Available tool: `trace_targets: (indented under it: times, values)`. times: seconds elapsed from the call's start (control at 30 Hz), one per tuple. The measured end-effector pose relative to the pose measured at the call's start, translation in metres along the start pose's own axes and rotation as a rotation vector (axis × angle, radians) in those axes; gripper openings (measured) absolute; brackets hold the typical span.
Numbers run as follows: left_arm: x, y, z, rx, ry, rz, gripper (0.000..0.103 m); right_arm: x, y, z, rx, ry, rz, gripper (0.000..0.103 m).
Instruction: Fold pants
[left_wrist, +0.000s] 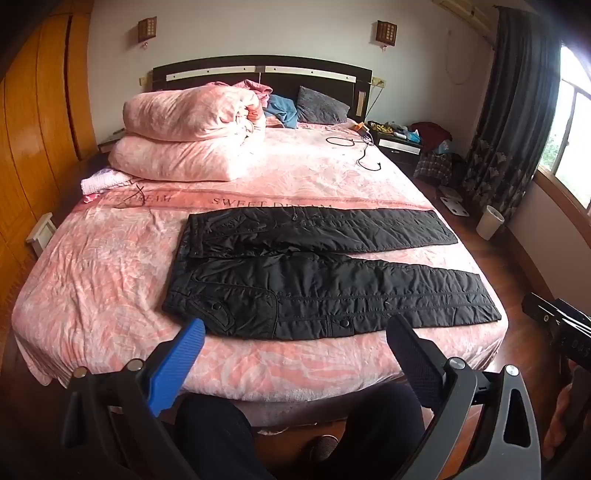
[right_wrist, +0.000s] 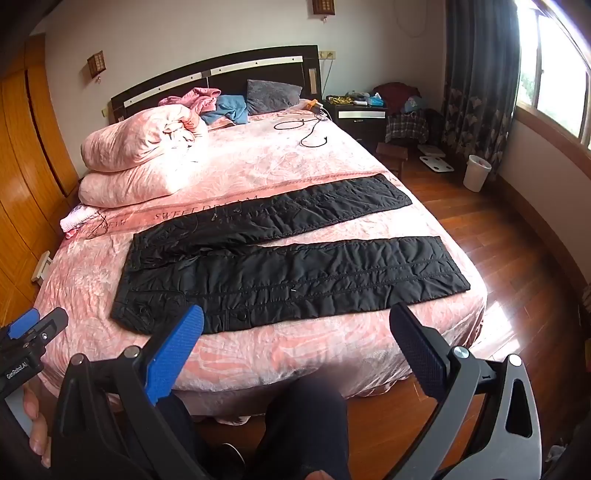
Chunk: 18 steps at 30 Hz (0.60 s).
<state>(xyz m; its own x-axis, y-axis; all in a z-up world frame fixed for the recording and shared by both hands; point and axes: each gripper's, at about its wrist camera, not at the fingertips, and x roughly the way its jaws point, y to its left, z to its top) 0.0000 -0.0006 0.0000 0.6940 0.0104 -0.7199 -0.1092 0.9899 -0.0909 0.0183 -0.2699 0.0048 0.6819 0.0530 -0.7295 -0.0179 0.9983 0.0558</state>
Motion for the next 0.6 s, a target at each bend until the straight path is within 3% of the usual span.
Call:
trace_targets:
  times: [0.6]
  values:
    - [0.0023, -0.0027, -0.0023, -0.003, 0.002, -0.013, 0.099, 0.0008, -0.0014, 0.0000, 0.002, 0.002, 0.001, 0.101]
